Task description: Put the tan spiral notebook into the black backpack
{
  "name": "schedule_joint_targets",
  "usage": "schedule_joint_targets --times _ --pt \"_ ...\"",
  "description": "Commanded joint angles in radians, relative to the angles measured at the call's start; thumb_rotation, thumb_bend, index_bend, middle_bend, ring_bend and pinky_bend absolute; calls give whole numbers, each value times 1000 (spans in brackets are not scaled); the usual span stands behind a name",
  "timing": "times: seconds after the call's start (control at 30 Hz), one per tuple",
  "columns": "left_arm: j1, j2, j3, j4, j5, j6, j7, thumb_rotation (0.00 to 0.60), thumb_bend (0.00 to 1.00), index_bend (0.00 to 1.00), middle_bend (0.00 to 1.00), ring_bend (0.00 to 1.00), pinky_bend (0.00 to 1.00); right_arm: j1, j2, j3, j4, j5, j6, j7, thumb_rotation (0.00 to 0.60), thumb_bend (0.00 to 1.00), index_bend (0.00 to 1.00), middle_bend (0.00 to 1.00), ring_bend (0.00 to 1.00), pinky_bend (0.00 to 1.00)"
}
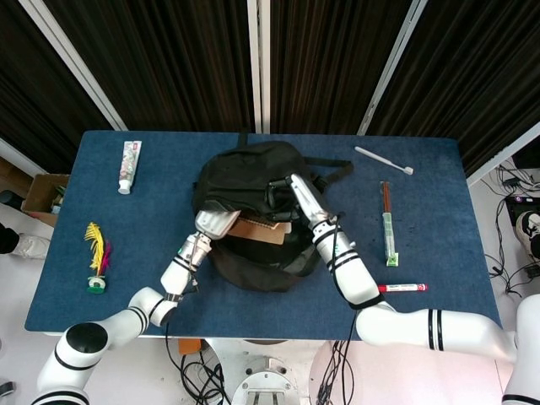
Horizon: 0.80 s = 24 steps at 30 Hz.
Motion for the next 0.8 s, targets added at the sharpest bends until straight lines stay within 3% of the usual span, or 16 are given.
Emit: schedule_joint_targets --times 0.03,0.1,0.27,0.37,0.6,0.8 --pt "24 9 -67 -68 -71 -5 -7 600 465 694 739 607 428 -1 3 -4 -1 -4 -5 3 600 577 760 602 433 318" --pt "33 10 -93 -96 -98 6 -15 600 436 671 735 607 436 -1 4 -8 0 -5 -8 6 600 577 760 601 433 318" --pt "54 16 -118 -157 -130 27 -24 600 107 411 613 592 460 2 4 -18 15 -5 -12 1 600 577 760 601 433 318" --pt "78 45 -117 -232 -149 15 -36 600 22 317 537 566 467 7 -2 -25 27 -4 -9 -6 600 577 760 601 433 318" --pt "153 130 -69 -413 -141 37 -53 600 0 271 470 507 454 18 -17 -19 58 14 13 -21 600 577 760 601 433 319" --pt "224 203 -5 -538 -65 127 -95 600 0 282 463 503 438 39 -36 -17 93 48 23 -52 600 578 760 601 433 319"
